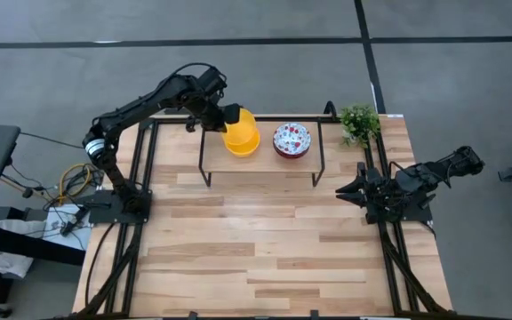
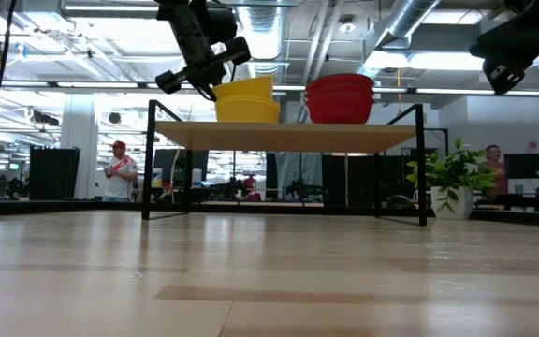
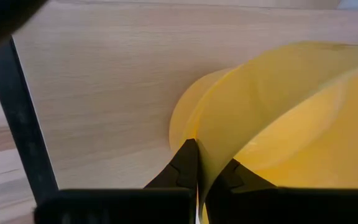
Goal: Pick & Place Mini bowls
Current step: Stack the yellow bowl on the yellow bowls on the shelf
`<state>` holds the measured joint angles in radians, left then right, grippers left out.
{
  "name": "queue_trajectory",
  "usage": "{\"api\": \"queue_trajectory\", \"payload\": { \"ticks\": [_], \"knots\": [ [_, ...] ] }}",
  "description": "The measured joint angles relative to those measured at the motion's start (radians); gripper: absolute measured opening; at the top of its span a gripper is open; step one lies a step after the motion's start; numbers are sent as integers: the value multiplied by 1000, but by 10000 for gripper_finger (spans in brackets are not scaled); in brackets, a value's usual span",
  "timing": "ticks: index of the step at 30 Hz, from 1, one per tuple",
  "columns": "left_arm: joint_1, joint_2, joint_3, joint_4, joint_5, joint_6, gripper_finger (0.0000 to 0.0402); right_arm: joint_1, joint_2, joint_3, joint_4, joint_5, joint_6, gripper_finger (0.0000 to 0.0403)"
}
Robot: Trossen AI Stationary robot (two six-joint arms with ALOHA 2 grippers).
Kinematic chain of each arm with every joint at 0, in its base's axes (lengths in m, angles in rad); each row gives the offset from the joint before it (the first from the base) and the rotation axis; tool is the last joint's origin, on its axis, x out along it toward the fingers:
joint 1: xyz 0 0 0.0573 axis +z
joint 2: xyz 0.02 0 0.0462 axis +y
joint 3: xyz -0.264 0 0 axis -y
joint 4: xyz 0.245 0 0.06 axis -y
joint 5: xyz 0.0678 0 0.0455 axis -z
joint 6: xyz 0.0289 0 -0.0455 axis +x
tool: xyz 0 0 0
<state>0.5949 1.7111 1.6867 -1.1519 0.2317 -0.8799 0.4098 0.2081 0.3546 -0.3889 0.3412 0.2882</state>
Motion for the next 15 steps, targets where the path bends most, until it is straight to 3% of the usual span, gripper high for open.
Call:
{"api": "queue_trajectory", "payload": {
  "ticks": [15],
  "knots": [
    [-7,0,0,0,8,12,26,0,0,0,0,0,0,61]
  ]
}}
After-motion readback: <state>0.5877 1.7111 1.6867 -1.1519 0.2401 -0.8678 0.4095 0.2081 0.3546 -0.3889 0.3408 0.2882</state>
